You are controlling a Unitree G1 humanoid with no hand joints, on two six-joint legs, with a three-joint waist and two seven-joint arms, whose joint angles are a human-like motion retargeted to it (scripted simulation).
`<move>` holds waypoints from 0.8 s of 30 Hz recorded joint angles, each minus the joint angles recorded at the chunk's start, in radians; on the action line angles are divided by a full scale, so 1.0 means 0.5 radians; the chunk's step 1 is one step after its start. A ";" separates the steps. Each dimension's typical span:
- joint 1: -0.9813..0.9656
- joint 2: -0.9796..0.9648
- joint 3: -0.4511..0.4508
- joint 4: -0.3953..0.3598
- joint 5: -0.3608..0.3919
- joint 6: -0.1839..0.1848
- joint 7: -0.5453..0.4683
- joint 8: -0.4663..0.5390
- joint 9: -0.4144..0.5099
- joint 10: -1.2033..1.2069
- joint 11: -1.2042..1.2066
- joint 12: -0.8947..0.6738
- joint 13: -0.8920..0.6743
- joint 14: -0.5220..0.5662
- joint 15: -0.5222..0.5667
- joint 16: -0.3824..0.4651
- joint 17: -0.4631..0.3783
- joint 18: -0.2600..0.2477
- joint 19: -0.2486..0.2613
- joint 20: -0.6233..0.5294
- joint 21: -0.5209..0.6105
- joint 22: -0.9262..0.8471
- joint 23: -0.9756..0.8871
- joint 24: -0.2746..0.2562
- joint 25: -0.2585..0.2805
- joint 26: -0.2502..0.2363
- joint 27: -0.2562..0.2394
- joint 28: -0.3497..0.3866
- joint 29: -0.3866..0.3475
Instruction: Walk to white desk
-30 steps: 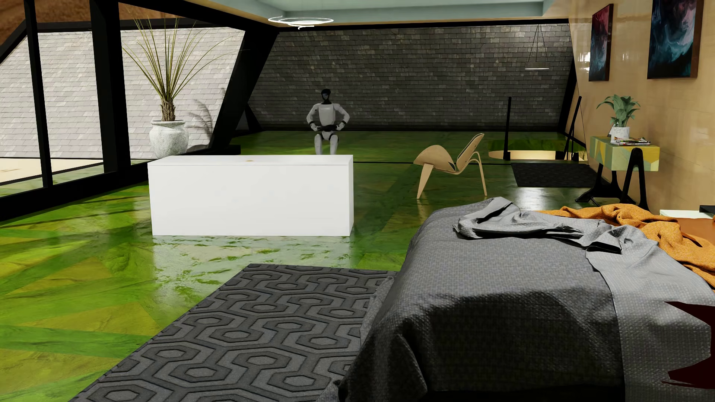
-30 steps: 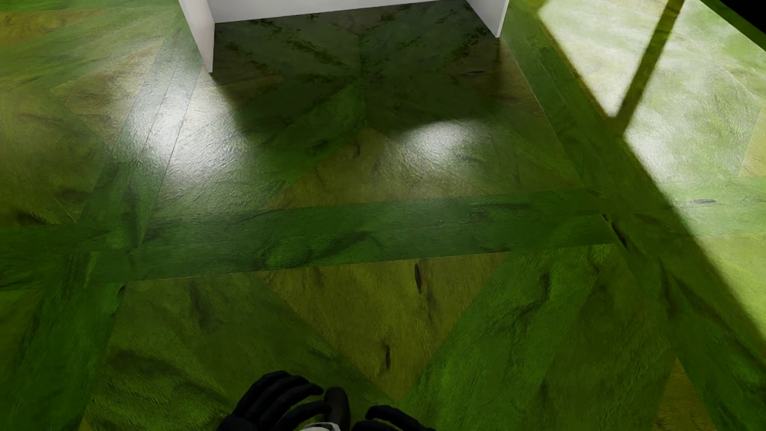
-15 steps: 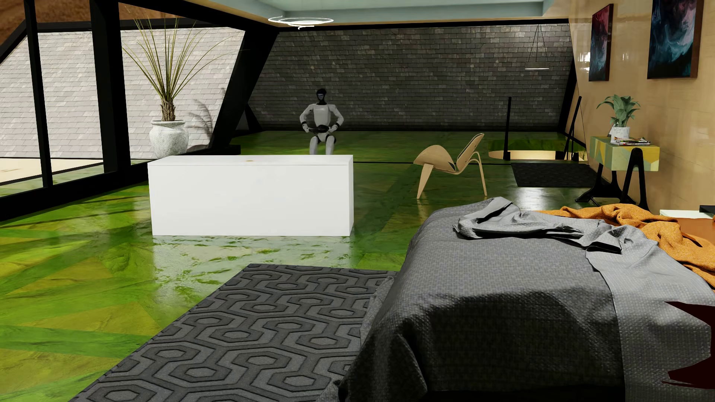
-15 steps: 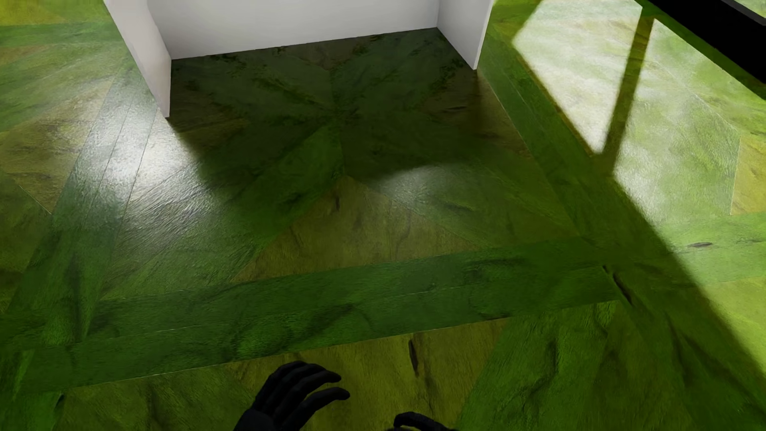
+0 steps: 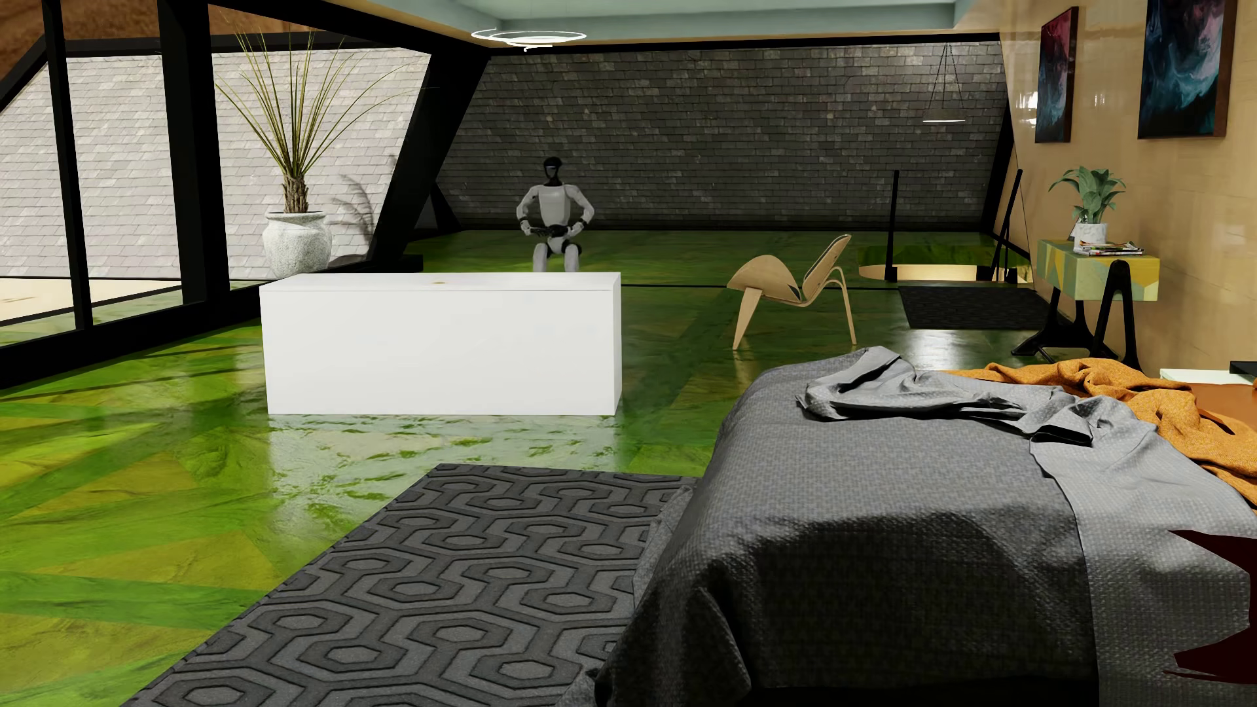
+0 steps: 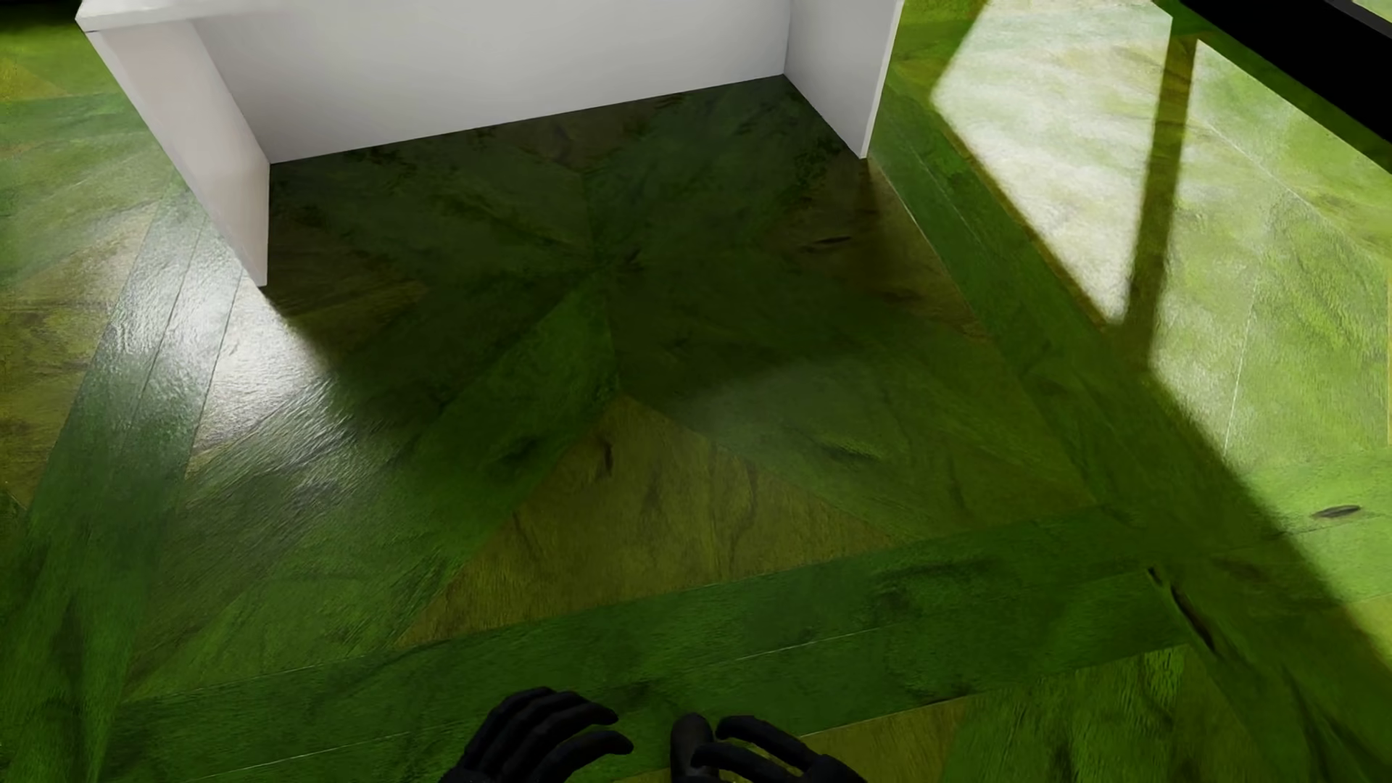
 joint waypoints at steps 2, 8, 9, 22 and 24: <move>0.065 0.092 -0.009 0.062 0.016 0.056 -0.048 -0.075 -0.016 0.076 0.047 0.041 -0.024 0.129 0.042 -0.047 0.064 -0.069 -0.023 0.076 -0.071 0.049 -0.031 -0.029 -0.089 0.000 -0.045 0.002 -0.075; -0.437 0.315 -0.061 0.364 0.097 0.224 -0.188 -0.361 -0.003 1.350 0.282 -0.015 -0.005 1.080 -0.369 0.176 0.148 -0.592 -0.142 -0.004 -0.063 0.106 0.020 0.111 -0.097 -0.031 -0.087 0.001 -0.074; -0.599 0.354 -0.070 0.491 0.113 0.251 -0.128 -0.417 0.009 1.604 0.305 -0.041 -0.010 1.279 -0.427 0.196 0.173 -0.593 -0.146 -0.026 -0.047 0.101 -0.001 0.103 -0.064 -0.030 -0.096 0.001 -0.077; -1.339 0.982 0.084 0.576 0.210 0.272 -0.111 -0.330 0.019 -0.191 0.183 -0.033 -0.055 0.458 -0.842 0.127 0.174 -0.478 -0.101 0.114 0.174 -0.030 0.010 0.191 0.096 -0.005 -0.050 0.001 -0.078; -1.321 1.107 0.085 0.496 0.195 0.244 -0.241 -0.287 0.009 -0.104 0.158 -0.040 -0.011 0.710 -0.849 0.111 0.168 -0.365 -0.067 0.119 0.131 -0.070 0.007 0.195 0.098 -0.030 -0.041 0.002 -0.078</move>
